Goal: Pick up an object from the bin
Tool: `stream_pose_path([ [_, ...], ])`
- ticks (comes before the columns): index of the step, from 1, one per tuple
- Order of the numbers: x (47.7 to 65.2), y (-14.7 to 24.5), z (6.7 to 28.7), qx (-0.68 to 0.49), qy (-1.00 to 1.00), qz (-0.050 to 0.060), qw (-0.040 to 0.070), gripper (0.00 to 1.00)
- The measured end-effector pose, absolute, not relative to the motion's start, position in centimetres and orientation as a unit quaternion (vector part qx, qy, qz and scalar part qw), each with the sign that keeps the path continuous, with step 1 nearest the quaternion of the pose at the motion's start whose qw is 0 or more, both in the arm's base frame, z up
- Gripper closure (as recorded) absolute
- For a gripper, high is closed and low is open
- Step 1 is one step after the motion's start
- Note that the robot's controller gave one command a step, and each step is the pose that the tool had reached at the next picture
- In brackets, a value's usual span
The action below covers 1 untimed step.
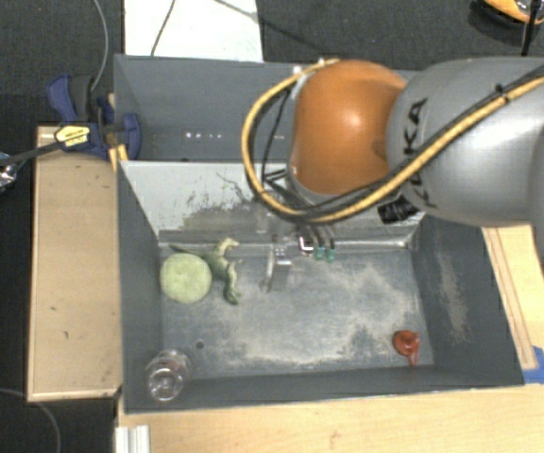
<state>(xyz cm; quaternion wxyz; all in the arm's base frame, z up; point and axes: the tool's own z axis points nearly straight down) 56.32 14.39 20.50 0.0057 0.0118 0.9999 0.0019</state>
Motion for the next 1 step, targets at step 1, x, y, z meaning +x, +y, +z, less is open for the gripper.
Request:
stream_pose_path([
  [1,57.1,16.33,13.8,-0.012,1.0,0.001,0.002,0.0],
])
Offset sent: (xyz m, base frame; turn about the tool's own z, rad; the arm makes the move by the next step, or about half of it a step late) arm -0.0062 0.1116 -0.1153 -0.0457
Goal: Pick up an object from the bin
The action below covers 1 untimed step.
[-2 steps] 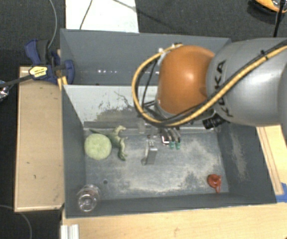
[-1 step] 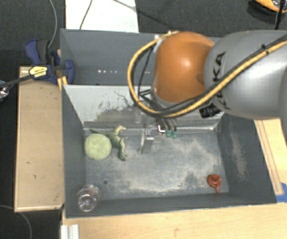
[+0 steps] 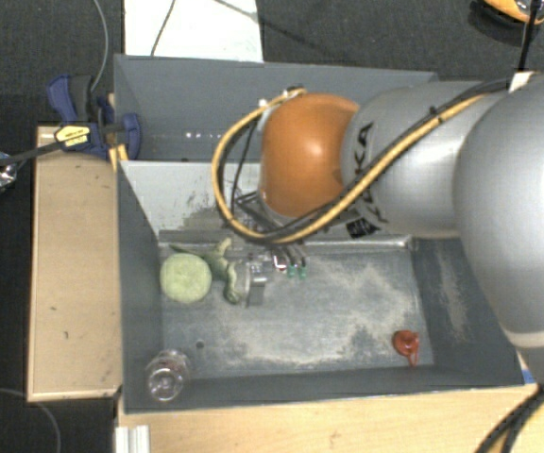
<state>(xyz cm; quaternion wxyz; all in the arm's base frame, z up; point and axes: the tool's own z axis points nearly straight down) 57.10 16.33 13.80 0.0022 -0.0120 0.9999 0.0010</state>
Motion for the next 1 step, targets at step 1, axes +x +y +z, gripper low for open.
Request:
stream_pose_path([
  [1,56.42,21.39,10.64,-0.012,1.0,0.001,0.003,0.0],
])
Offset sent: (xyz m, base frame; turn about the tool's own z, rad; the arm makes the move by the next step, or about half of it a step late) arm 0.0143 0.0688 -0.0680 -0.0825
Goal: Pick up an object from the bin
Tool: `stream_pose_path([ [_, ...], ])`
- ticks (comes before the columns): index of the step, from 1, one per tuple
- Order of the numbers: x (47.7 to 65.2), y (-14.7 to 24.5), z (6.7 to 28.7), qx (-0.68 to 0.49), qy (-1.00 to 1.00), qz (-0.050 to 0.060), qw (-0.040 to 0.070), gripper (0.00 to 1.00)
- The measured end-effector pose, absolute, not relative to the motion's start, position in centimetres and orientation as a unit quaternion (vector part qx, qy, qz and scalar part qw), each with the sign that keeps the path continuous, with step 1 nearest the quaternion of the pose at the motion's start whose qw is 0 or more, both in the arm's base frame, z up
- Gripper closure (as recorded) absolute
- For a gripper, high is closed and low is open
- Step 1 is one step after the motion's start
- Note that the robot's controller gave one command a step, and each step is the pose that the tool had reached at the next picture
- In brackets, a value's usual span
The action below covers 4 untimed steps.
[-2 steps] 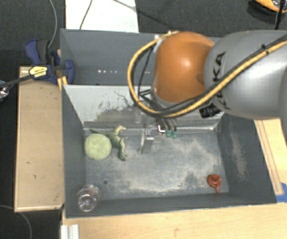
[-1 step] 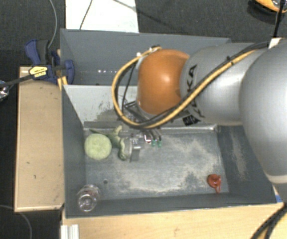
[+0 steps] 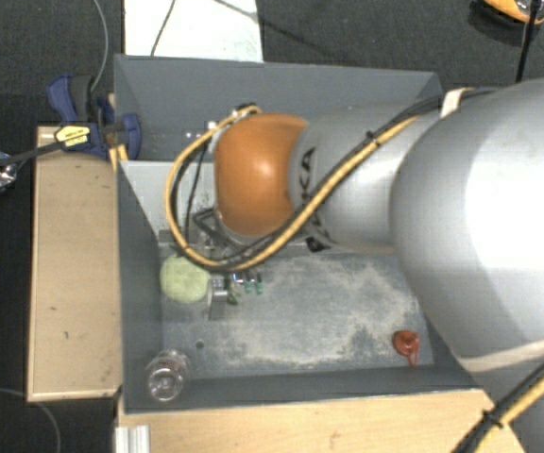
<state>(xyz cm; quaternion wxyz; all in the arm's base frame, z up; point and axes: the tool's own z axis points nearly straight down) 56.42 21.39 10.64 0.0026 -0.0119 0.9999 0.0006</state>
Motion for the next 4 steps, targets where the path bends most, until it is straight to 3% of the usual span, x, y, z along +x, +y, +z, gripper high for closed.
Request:
stream_pose_path([
  [1,58.75,23.25,7.29,-0.052,0.999,0.002,0.006,1.0],
  [4,59.19,23.26,7.25,-0.07,0.997,0.004,0.01,1.0],
])
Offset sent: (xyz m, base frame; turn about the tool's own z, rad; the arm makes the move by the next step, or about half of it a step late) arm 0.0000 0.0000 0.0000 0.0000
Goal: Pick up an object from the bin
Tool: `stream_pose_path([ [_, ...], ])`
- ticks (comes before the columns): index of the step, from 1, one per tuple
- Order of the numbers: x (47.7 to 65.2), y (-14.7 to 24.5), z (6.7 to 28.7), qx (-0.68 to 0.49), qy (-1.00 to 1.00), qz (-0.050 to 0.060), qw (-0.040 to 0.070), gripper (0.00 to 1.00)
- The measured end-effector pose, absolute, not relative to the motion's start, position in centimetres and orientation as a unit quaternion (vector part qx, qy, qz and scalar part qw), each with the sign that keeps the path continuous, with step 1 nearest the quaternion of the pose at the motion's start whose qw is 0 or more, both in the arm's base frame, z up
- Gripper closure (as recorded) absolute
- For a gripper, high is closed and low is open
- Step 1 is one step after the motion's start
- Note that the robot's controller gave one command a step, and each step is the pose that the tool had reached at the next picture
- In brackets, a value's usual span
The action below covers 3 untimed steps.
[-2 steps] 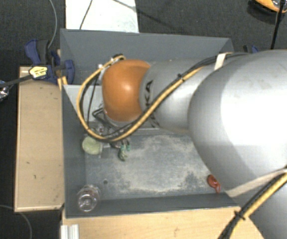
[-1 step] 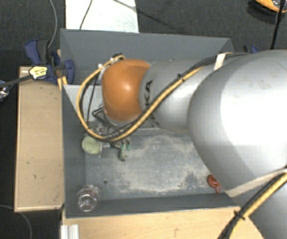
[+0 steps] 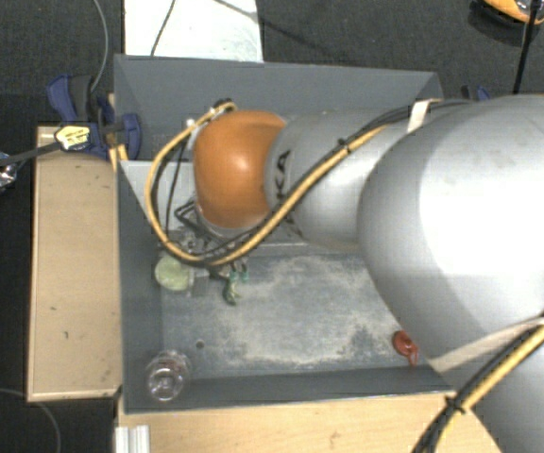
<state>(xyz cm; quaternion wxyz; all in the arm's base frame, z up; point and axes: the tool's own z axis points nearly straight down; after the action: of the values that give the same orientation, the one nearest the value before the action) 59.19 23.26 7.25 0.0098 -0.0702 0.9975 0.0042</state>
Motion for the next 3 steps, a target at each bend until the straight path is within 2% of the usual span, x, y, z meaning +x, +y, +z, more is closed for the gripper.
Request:
stream_pose_path([
  [2,59.5,24.3,7.3,-0.076,0.997,0.003,0.014,1.0],
  [3,59.1,23.1,7.6,-0.076,0.997,0.005,0.013,1.0],
])
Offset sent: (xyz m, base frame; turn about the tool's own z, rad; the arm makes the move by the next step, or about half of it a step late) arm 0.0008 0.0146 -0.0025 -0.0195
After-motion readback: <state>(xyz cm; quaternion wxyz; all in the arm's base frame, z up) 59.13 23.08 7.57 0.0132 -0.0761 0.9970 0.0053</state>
